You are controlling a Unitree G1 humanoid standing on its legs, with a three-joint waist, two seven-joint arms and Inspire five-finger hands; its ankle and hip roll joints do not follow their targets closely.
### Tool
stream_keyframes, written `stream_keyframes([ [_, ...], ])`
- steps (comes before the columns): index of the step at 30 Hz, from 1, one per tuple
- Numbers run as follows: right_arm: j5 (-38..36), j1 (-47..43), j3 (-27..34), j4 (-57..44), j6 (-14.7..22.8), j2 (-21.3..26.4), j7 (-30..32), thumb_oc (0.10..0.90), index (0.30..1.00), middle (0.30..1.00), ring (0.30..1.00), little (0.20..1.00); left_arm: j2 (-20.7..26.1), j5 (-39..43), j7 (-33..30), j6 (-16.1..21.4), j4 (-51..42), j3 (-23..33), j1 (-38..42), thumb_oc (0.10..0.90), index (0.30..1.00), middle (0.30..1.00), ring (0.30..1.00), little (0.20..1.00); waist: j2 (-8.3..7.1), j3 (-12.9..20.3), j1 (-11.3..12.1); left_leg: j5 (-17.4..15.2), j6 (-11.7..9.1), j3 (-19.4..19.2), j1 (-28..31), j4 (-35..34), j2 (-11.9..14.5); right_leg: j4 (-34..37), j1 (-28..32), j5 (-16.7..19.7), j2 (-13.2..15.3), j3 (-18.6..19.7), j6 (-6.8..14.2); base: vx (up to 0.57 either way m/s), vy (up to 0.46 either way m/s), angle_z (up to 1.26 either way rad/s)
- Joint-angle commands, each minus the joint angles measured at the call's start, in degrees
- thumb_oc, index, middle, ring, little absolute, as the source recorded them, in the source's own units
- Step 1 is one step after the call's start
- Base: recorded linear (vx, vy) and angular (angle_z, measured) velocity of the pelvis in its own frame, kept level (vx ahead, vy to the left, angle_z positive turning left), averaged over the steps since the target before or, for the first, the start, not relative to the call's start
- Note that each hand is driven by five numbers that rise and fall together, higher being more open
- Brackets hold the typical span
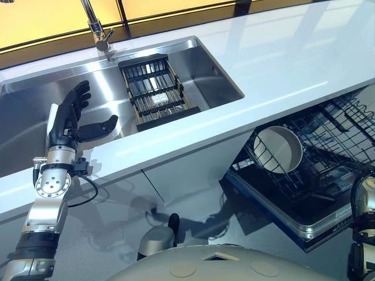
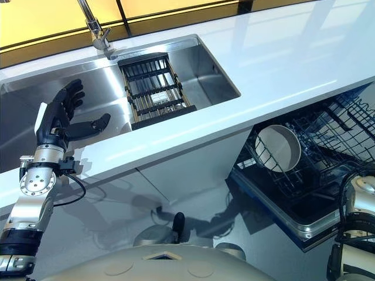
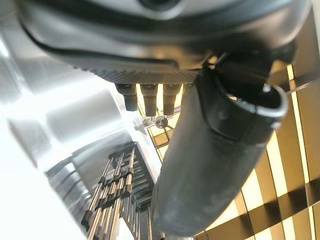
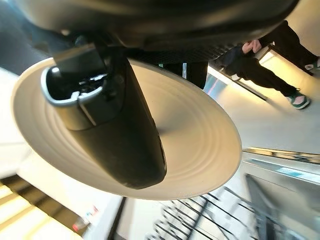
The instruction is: Pick up plates and place into dishwasher.
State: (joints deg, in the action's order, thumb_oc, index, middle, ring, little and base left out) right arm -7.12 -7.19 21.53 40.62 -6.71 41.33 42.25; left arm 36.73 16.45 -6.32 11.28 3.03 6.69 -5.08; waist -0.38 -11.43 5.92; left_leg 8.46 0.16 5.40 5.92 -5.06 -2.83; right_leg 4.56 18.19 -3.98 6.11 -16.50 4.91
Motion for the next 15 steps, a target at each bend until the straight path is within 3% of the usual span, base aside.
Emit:
stream_keyframes([
  [1,7.44,-4.34,-4.07,-3.12,1.87,12.09,-0.64,0.100,0.300,0.300,0.300,0.200,3.70,2.56,-0.95,4.83,-3.44,3.26,4.14,0.800,0.900,0.900,0.900,0.900,2.21,0.89,1.72,-9.18,-1.15,1.30,0.36,6.08,0.69,-17.28,-11.42,-5.45,-3.02,0.02,-3.38,-0.16,-0.102,0.13],
  [8,9.66,-18.05,-14.34,-0.02,-2.33,19.23,-2.27,0.100,0.300,0.300,0.300,0.200,7.42,4.53,-3.07,9.13,-2.99,-1.05,12.20,0.800,0.900,0.900,0.900,0.900,4.54,-7.71,3.17,-7.74,-3.37,2.53,-13.00,14.02,0.70,-23.32,-20.94,-7.22,-2.90,0.55,-4.99,-0.26,-0.130,0.10],
  [15,5.16,-32.09,-24.84,4.21,-10.36,20.25,-4.28,0.100,0.300,0.300,0.300,0.200,10.69,5.21,-5.39,10.82,-3.28,-3.03,17.52,0.800,0.900,0.900,0.900,0.900,5.76,-12.49,4.01,-7.25,-4.27,2.29,-22.72,19.74,1.19,-26.72,-29.61,-6.77,-3.71,1.13,-5.72,-0.14,-0.113,-0.04],
])
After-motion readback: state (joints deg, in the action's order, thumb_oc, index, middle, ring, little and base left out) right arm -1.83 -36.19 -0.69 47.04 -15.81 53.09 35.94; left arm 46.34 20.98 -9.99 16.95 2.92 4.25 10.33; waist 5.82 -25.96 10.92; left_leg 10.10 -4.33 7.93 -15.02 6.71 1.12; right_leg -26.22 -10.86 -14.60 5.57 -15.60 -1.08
